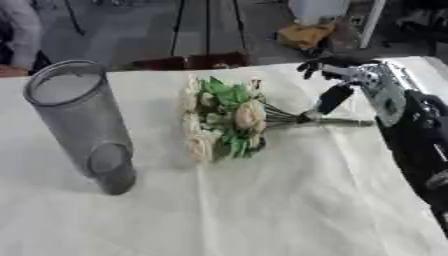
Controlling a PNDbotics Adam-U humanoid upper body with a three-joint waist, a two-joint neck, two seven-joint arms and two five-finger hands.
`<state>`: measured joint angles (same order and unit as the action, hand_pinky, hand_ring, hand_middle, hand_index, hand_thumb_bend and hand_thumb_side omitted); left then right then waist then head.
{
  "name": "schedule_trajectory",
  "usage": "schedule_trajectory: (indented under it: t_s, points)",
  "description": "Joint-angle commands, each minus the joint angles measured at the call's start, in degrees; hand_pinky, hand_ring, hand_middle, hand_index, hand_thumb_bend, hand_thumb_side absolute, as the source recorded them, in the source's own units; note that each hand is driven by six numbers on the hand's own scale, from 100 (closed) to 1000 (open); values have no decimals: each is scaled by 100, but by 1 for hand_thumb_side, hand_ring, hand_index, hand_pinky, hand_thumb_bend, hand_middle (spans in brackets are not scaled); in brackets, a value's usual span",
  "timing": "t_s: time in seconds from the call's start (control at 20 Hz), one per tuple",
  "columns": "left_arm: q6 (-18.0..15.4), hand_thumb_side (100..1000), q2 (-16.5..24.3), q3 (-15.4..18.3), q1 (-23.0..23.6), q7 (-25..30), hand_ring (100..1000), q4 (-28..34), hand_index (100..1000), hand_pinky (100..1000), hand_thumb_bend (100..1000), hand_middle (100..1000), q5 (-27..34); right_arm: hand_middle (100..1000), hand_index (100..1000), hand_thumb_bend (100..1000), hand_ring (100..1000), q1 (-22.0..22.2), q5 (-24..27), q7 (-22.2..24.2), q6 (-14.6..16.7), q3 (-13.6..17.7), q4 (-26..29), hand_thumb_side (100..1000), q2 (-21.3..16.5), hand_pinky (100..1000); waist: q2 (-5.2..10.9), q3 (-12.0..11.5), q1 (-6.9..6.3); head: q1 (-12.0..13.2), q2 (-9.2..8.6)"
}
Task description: Arrange flowers into the vase.
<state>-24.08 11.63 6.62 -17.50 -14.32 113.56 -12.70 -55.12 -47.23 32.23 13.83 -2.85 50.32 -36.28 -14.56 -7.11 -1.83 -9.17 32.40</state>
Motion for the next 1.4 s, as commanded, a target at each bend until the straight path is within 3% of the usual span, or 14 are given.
schedule_trajectory:
  t_s: [0.05, 0.45, 0.8, 1.4]
  points:
    - [-3, 1000, 102, 24, -46, 18, 669, 103, 907, 550, 100, 863, 21, 786, 979, 727, 1000, -123, 13, -174, 94, 24, -74, 368, -20, 831, 98, -17, -2, 2, -83]
    - [2, 1000, 87, 28, -40, 19, 669, 103, 907, 548, 100, 863, 28, 675, 919, 693, 954, -20, -62, -839, 348, 6, -40, 387, 76, 785, 66, -25, -8, -7, -89]
    - [6, 1000, 75, 26, -41, 29, 668, 103, 907, 547, 100, 863, 44, 704, 907, 673, 980, 37, -527, -1410, 610, -120, -310, 352, 203, 790, 49, -44, -19, -30, -102]
    - [14, 1000, 59, 20, -41, 38, 666, 103, 906, 544, 100, 861, 72, 685, 900, 656, 979, -28, -728, -1599, 852, -145, -768, 329, 447, 788, 19, -62, -35, -70, -123]
